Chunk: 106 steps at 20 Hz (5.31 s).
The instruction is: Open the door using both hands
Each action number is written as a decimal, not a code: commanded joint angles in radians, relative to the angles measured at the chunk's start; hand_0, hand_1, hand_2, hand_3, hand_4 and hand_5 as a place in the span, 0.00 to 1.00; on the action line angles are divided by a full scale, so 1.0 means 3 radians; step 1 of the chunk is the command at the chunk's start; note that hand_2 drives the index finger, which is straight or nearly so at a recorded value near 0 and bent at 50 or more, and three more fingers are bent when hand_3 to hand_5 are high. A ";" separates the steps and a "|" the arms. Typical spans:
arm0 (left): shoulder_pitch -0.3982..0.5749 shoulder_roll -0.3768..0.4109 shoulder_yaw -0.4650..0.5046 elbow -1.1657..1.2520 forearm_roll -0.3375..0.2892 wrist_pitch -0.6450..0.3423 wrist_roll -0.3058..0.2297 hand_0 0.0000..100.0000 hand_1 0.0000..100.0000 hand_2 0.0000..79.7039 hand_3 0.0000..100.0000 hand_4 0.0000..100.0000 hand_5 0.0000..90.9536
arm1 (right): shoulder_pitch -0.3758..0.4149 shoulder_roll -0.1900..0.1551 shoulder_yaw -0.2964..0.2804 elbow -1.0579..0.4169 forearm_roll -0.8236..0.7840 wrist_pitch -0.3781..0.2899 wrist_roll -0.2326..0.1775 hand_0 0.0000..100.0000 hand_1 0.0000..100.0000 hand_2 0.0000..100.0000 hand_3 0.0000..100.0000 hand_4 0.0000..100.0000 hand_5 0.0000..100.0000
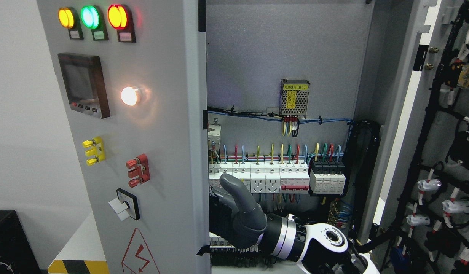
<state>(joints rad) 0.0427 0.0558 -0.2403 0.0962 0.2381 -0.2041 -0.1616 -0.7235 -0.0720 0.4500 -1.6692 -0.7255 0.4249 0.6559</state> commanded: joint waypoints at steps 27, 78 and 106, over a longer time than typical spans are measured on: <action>-0.0045 -0.0002 0.0003 0.0001 -0.0006 0.0000 0.0002 0.00 0.00 0.00 0.00 0.00 0.00 | 0.0141 0.0061 0.0760 -0.0352 0.0178 0.0133 -0.0054 0.00 0.00 0.00 0.00 0.00 0.00; -0.0040 0.0003 -0.0002 -0.0029 -0.0001 -0.0005 -0.0003 0.00 0.00 0.00 0.00 0.00 0.00 | 0.0187 0.0517 0.0628 0.0118 0.0588 0.0307 -0.0069 0.00 0.00 0.00 0.00 0.00 0.00; 0.0885 0.0182 -0.0227 -0.2640 -0.0441 -0.0041 -0.0003 0.00 0.00 0.00 0.00 0.00 0.00 | 0.2262 -0.0803 -0.0742 -0.1185 0.0608 -0.1508 -0.0576 0.00 0.00 0.00 0.00 0.00 0.00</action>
<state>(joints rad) 0.1987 0.0708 -0.2645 -0.2724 0.1320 -0.2089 -0.1631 -0.1965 -0.2101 0.4409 -1.8656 -0.5416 -0.0151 0.4826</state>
